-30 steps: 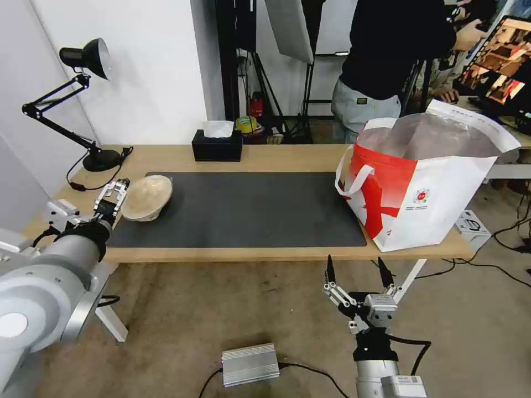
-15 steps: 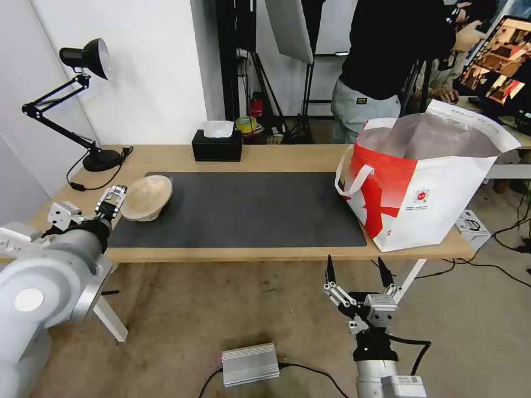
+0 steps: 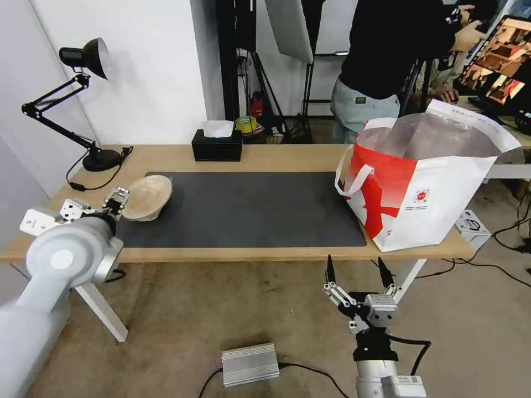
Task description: Pick up the trash from the table and place it into the takeout bag.
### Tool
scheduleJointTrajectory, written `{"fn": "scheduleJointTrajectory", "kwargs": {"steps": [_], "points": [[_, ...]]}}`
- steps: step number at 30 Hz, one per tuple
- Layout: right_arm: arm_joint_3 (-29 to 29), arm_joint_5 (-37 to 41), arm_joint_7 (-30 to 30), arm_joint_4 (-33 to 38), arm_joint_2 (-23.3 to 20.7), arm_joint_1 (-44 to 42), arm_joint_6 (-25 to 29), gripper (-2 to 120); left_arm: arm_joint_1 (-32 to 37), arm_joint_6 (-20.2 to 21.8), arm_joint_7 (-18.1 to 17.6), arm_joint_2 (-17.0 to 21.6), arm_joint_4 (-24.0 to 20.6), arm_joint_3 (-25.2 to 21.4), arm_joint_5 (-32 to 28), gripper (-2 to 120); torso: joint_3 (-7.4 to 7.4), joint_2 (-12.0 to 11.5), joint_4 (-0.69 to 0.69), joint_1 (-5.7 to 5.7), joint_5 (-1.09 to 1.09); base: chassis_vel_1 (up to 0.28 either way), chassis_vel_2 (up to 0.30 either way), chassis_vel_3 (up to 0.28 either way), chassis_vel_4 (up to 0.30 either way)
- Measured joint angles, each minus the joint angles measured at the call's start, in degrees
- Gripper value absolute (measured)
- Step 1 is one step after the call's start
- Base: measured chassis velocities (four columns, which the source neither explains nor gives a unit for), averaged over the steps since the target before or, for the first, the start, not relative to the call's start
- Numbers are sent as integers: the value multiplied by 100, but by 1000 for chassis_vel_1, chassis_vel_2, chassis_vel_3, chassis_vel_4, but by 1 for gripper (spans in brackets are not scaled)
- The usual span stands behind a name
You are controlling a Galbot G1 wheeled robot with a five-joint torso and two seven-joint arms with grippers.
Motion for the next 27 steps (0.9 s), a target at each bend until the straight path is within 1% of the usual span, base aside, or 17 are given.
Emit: {"fn": "scheduleJointTrajectory", "kwargs": {"steps": [2,5,7,13,17,20,22,24,27], "points": [[0,0,0,0,0,0,0,100,-163,72,-140,-9,133,98,-66,100,0,0,0,0,0,0,0,0,0],[0,0,0,0,0,0,0,100,-281,98,-240,-33,221,158,-123,100,0,0,0,0,0,0,0,0,0],[0,0,0,0,0,0,0,100,-294,101,-247,-35,231,164,-132,100,0,0,0,0,0,0,0,0,0],[0,0,0,0,0,0,0,100,-610,218,-326,-76,513,297,-308,100,0,0,0,0,0,0,0,0,0],[0,0,0,0,0,0,0,100,-725,244,-339,-97,621,355,-345,100,0,0,0,0,0,0,0,0,0],[0,0,0,0,0,0,0,100,-906,292,-342,-145,759,489,-398,100,0,0,0,0,0,0,0,0,0],[0,0,0,0,0,-1,0,100,-912,294,-342,-147,765,497,-400,100,0,0,0,0,0,0,0,0,0],[0,0,0,0,0,0,0,100,-1050,320,-343,-199,909,625,-406,100,0,0,0,0,0,0,0,0,0],[0,0,0,0,0,0,0,100,-1123,332,-342,-235,1002,678,-405,100,0,0,0,0,0,0,0,0,0]]}}
